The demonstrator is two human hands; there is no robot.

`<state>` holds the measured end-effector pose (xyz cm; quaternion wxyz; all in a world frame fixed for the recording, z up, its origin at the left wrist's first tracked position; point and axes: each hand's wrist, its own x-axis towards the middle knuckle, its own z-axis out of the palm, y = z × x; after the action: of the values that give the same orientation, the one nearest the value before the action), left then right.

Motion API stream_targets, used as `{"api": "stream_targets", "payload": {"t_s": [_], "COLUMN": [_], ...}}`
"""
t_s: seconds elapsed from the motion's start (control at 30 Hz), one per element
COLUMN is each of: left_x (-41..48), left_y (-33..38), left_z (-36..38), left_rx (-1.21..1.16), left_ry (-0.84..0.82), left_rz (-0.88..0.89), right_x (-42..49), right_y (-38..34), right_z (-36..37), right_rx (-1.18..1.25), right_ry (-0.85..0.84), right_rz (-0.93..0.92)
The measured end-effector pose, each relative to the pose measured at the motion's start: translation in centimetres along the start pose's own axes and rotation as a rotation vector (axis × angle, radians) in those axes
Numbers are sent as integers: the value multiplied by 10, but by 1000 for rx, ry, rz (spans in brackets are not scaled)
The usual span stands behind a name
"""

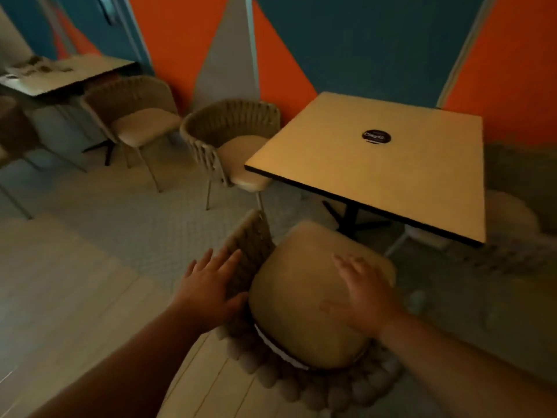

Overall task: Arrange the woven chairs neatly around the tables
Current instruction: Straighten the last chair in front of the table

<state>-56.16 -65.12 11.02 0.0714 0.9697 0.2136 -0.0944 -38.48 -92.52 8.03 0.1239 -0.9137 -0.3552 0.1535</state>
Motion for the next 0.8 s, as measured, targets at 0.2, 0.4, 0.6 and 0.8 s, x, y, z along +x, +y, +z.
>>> {"api": "stream_targets", "payload": {"t_s": [0.2,0.4,0.6,0.8], "left_x": [21,49,58,74], "left_y": [-51,-71,-67,-58], "left_z": [51,114,159,164], "left_rx": [111,148,254,319], "left_ry": [-59,-206,-340,-242], "left_rz": [237,427,580,571], "right_x": [-67,-78,-73,-53], "right_y": [-44,-78,-88,-72], "right_z": [68,161,196,190], "right_rx": [113,172,-23,-77], "right_ry": [47,-58,-193,-173], "right_rz": [373,511,387,371]}}
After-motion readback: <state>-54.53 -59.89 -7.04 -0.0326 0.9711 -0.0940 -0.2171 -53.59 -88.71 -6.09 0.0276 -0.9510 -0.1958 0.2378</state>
